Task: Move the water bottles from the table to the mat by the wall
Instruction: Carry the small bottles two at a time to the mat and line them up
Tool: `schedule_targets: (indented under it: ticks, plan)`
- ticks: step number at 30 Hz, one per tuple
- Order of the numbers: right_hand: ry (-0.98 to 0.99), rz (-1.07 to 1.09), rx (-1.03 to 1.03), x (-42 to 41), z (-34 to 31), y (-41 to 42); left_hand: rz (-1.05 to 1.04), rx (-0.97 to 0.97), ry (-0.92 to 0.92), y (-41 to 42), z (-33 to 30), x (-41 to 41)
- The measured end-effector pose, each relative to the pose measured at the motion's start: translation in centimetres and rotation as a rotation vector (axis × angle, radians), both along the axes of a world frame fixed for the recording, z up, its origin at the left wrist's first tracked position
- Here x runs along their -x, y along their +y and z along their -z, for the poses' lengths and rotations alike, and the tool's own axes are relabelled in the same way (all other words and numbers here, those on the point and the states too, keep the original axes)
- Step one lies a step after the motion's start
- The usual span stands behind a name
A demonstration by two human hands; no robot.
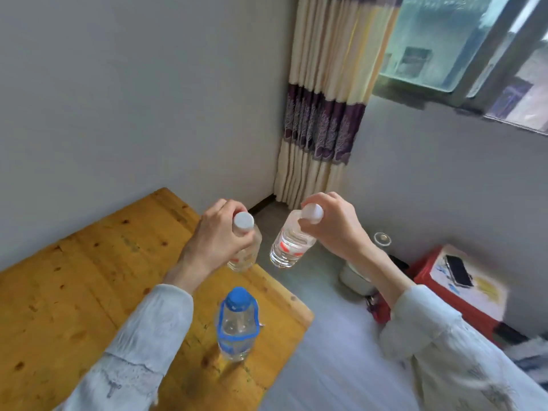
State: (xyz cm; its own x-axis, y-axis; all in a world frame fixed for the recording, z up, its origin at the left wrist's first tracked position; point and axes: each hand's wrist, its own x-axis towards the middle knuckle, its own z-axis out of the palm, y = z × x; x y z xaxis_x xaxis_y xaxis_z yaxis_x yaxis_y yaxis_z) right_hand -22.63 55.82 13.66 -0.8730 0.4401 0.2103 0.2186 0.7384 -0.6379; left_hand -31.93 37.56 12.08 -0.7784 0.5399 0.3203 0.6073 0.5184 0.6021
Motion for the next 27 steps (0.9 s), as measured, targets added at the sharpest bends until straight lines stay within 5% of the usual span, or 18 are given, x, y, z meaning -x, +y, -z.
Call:
schedule_targets:
  ticks: [9,27]
  plan:
    - [0.130,0.436,-0.139,-25.3,-5.6,6.6,0.421,-0.138,0.077,11.5,-7.7,-18.3]
    - [0.038,1.431,0.034,-77.3,-1.6,10.3,1.500,-0.013,-0.170,36.4,-1.8,-67.1]
